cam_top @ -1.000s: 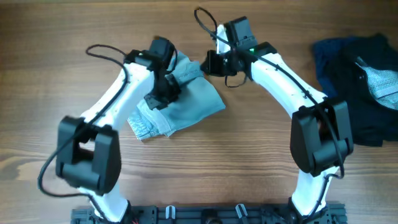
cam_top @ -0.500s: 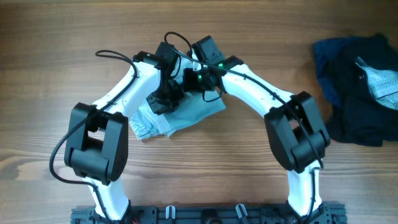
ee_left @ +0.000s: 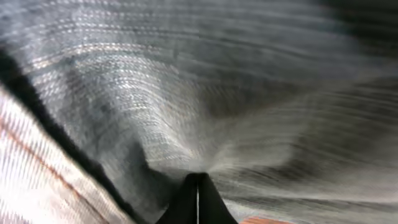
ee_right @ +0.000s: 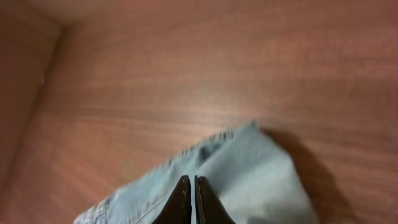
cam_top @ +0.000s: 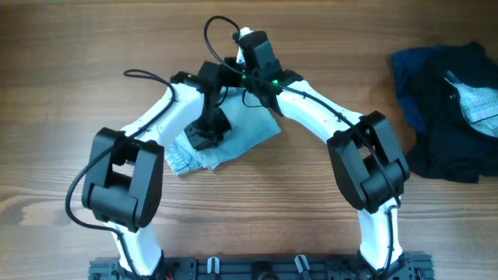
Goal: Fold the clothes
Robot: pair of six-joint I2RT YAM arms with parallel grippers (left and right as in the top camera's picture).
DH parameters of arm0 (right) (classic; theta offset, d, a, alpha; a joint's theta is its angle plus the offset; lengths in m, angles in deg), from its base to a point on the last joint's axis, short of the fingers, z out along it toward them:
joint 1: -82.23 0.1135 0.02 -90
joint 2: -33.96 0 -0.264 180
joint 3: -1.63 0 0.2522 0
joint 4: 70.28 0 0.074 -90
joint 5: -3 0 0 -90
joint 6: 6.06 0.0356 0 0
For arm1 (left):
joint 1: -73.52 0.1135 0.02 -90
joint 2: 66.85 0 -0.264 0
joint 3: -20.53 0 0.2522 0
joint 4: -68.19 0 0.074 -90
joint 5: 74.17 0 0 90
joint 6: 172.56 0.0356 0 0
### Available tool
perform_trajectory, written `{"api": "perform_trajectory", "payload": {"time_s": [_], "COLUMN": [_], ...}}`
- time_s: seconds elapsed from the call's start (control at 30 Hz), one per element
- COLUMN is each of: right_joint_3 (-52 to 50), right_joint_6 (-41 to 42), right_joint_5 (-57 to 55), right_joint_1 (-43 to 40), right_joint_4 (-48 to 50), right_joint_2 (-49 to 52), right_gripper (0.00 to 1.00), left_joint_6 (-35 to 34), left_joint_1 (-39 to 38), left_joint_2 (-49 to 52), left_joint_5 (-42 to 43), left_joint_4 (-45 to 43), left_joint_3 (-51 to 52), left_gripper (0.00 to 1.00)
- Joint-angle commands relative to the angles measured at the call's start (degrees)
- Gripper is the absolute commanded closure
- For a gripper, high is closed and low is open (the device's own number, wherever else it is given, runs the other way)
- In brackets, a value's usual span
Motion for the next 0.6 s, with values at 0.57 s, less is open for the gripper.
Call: {"api": "perform_trajectory", "payload": {"time_s": [0.57], "right_joint_3": [12.68], "right_joint_6": [-20.28], "right_joint_5": [3.74], "right_joint_1": [-5.62], "right_joint_4": [-48.06], "right_joint_2": [-8.04], "right_gripper": [0.94], "left_joint_6": [-1.14], "left_joint_1": [11.47], "left_joint_2": [-13.73], "left_joint_5": [-17.99], "left_joint_4": [8.85], "left_joint_3": [0.31], "left_gripper": [0.74]}}
